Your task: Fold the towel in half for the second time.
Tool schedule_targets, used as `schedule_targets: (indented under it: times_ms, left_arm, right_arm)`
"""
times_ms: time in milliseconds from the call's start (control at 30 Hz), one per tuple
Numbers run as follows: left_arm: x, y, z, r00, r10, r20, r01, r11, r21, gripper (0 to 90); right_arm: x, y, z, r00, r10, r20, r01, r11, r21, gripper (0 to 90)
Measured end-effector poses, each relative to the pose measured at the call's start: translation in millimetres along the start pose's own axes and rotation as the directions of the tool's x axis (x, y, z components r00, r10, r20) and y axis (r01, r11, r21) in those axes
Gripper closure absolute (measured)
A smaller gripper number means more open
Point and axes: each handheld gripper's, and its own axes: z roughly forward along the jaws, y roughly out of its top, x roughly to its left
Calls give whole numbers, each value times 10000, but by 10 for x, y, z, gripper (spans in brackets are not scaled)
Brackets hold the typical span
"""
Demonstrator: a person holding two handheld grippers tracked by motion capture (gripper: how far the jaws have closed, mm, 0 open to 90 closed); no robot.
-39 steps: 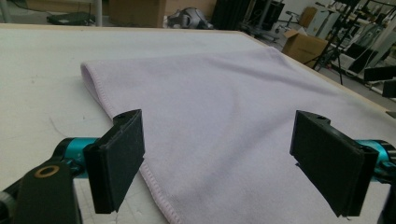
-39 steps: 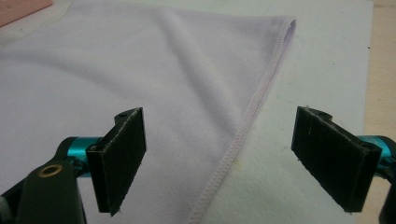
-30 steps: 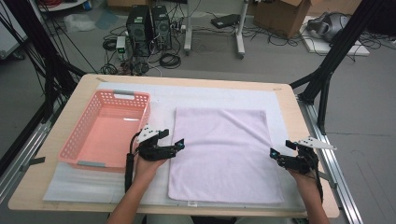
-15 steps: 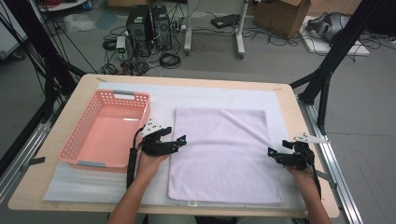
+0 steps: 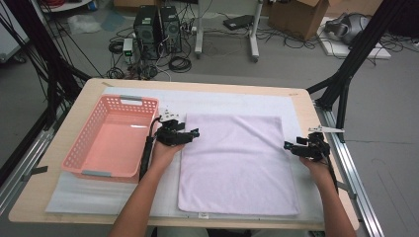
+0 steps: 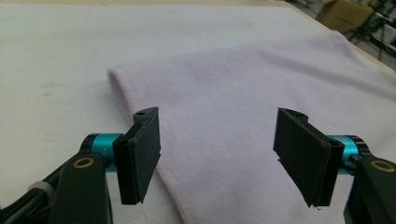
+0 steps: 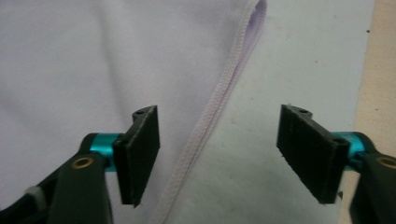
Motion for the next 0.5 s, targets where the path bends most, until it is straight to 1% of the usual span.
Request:
schedule_targets:
  times_ms: [100,133,167,200,233,267,300,333,400,433,467,500]
  left_arm:
    - [52,10,70,9991,108,-410,-96,9995,304,310]
    - [70,19,95,9987,75,-498,-52,9990,443,310]
    - [90,34,113,9983,72,-579,-42,9987,510,309]
    - [110,44,125,9970,51,-766,-20,9991,412,310]
    - [134,43,134,9963,-135,-852,159,9995,279,310]
    - [163,29,153,9950,-285,-961,318,9990,327,312]
    - [183,15,176,9934,-422,-1071,477,9976,497,307]
    - [195,28,186,9930,-492,-1075,561,9965,615,314]
    - [182,58,230,9940,-245,-1065,334,9960,823,317]
    - [178,74,262,9941,-208,-1066,314,9947,981,327]
    - [171,81,298,9939,-246,-1071,359,9938,1049,330]
    - [157,99,328,9929,-94,-1187,228,9934,1124,332]
  right_arm:
    - [-41,77,103,9997,155,170,-158,9997,186,357]
    - [-43,113,136,9997,151,215,-154,9998,148,367]
    - [-44,149,162,9996,106,256,-108,9999,85,389]
    - [-45,184,195,9995,87,314,-89,9999,72,392]
    - [-43,221,230,9992,118,377,-124,9998,151,395]
    - [-40,246,264,9991,98,404,-103,9999,119,410]
    - [-34,268,299,9992,178,370,-183,9997,137,413]
    - [-28,285,335,9991,181,390,-186,9998,116,419]
    - [-8,310,411,9987,78,499,-89,9997,217,439]
    - [4,323,449,9984,47,572,-63,9996,280,439]
    - [18,343,469,9977,-25,671,8,9997,255,465]
    - [27,364,490,9972,-76,747,57,9996,262,494]
